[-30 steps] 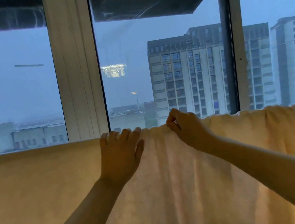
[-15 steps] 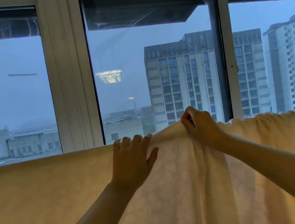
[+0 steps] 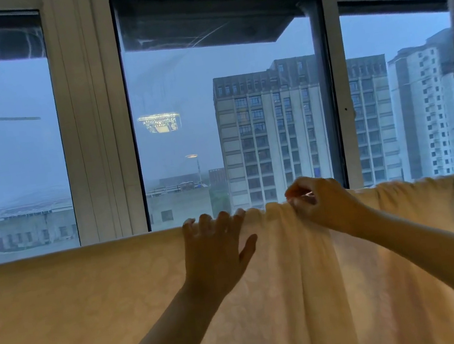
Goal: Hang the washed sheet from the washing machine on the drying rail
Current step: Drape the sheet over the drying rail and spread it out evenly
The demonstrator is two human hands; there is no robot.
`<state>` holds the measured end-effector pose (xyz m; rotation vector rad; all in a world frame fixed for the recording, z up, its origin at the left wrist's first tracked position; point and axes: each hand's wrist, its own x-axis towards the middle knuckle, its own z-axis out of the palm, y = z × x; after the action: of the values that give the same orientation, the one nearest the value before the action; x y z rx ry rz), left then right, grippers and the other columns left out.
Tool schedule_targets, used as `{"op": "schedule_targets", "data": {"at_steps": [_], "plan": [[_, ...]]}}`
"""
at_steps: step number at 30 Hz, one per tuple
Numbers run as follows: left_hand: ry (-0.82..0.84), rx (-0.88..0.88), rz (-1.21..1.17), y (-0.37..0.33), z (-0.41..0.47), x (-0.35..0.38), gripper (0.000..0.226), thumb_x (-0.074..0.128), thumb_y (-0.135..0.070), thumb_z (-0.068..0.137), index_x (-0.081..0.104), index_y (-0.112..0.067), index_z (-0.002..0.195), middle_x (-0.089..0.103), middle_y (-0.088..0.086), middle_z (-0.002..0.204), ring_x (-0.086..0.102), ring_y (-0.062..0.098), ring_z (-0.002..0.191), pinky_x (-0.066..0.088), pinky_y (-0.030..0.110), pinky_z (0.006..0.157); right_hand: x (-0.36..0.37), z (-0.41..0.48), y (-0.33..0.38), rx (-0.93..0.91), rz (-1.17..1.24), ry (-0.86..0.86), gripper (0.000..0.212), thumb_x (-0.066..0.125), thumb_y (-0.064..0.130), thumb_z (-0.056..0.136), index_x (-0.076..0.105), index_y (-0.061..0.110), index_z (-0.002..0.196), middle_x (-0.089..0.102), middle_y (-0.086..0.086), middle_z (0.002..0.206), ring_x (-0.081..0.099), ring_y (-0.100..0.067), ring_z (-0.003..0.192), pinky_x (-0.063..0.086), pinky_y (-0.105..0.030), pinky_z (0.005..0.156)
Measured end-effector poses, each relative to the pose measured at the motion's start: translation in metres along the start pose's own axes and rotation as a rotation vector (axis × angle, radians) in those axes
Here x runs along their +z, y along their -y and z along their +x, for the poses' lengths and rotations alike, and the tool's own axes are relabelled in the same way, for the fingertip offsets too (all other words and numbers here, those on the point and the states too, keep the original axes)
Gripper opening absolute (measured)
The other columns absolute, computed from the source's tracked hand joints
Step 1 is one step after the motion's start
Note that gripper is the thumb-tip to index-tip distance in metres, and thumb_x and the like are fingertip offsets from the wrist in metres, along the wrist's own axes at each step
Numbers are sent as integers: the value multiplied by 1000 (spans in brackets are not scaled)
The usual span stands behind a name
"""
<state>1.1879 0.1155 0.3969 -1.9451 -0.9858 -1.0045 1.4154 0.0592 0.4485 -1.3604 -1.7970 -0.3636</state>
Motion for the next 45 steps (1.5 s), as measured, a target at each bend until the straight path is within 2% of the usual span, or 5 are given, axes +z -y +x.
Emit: {"op": "schedule_targets", "data": {"at_steps": [5, 13, 24, 36, 45], "plan": [[-10, -14, -3, -4, 1, 1, 50, 34, -61, 88, 52, -27, 119, 63, -1, 99, 58, 25, 87, 42, 47, 85, -2, -7, -3, -38, -36, -2, 10, 63, 20, 89, 67, 22, 98, 62, 16, 87, 58, 8, 79, 42, -2, 74], [-32, -22, -8, -8, 0, 2, 49, 36, -60, 87, 54, -26, 117, 64, -1, 99, 59, 26, 88, 42, 48, 87, 12, -2, -4, -12, -116, -80, 7, 54, 20, 94, 61, 17, 95, 63, 6, 90, 59, -6, 81, 48, -19, 78], [-30, -27, -35, -7, -1, 4, 48, 40, -58, 87, 54, -26, 119, 62, -1, 101, 57, 25, 89, 41, 49, 86, 12, 0, -2, -57, -28, -46, 12, 62, 26, 89, 70, 23, 98, 63, 15, 89, 60, 3, 82, 45, -13, 80], [-39, -21, -54, -13, 2, 6, 49, 34, -56, 89, 56, -22, 117, 61, 1, 97, 57, 26, 86, 40, 51, 87, -17, 19, -10, 210, 222, -252, 13, 52, 19, 96, 64, 13, 92, 65, 2, 81, 61, -6, 77, 44, -11, 62], [-6, -37, -75, -44, 16, 10, 51, 33, -56, 89, 59, -21, 115, 65, 0, 99, 60, 24, 88, 41, 51, 87, -20, 13, -37, 151, 174, -146, 7, 59, 19, 92, 65, 16, 91, 64, 7, 81, 59, -1, 77, 44, -10, 71]]}}
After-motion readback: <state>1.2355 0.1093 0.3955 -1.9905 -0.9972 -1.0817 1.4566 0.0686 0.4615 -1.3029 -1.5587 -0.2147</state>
